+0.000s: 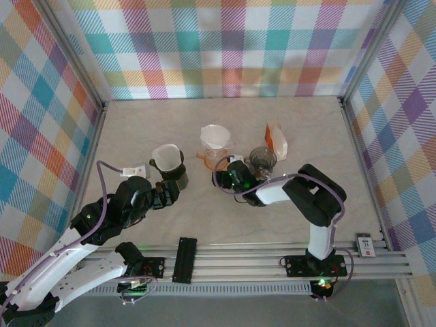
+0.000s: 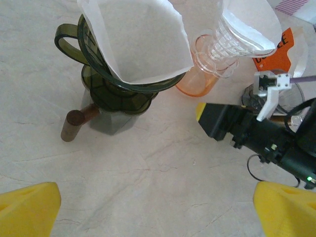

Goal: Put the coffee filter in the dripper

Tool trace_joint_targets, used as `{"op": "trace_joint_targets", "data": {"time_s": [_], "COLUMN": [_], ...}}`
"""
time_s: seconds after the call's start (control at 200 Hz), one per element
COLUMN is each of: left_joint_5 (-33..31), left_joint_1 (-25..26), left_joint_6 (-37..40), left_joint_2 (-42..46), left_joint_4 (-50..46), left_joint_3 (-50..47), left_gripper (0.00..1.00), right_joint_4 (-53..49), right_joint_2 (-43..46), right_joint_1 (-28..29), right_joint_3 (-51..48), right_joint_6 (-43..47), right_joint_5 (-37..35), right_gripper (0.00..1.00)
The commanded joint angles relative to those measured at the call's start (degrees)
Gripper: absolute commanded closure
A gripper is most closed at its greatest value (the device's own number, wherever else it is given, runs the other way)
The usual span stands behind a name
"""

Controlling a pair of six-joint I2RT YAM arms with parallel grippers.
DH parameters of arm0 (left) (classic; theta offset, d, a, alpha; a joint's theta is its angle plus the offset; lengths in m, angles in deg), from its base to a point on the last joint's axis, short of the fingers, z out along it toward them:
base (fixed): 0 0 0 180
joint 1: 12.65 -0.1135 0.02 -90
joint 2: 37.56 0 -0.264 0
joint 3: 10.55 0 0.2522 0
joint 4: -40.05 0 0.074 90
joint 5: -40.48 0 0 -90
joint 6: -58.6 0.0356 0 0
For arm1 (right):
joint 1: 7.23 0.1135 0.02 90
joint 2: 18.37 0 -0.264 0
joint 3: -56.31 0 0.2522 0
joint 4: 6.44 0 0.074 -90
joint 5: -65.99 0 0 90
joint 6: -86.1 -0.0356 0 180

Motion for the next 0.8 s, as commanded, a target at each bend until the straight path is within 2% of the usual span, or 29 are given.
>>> {"op": "trace_joint_targets", "data": {"time_s": [0.0, 0.21, 0.4, 0.54, 0.66, 0.795], "left_joint_5": [0.7, 1.5, 2.2, 2.7, 3.2, 3.4], "left_joint_1": [-0.5, -0.6, -0.6, -0.6, -0.6, -0.6], "left_joint_6": [0.3, 0.7, 1.0, 1.2, 1.2, 1.0], "left_joint_2": [0.0, -0.3, -1.3, -1.1, -0.8, -0.1], "left_joint_4": [2.0, 3.4, 5.2, 6.4, 6.8, 6.5], "left_joint_3": [-0.6, -1.8, -2.9, -4.3, -5.2, -5.5], "left_gripper": [0.0, 0.0, 0.0, 0.0, 0.0, 0.0], "right_joint_4": [-3.8, -18.2, -41.5, -55.6, -61.3, -64.0], "right_joint_2": [4.9, 19.4, 33.0, 35.7, 34.9, 35.1], "right_joint_1": [2.3, 4.8, 4.0, -2.9, -10.1, -16.7], "right_joint_3": [-3.3, -5.7, -1.4, 4.6, 9.1, 11.3], "right_joint_6": [-3.0, -7.2, -7.3, -4.5, -0.9, 0.9], "right_joint_5": [1.0, 3.2, -0.7, 1.4, 3.6, 2.8], "right_gripper": [0.24, 0.24, 0.24, 0.24, 0.25, 0.25]}}
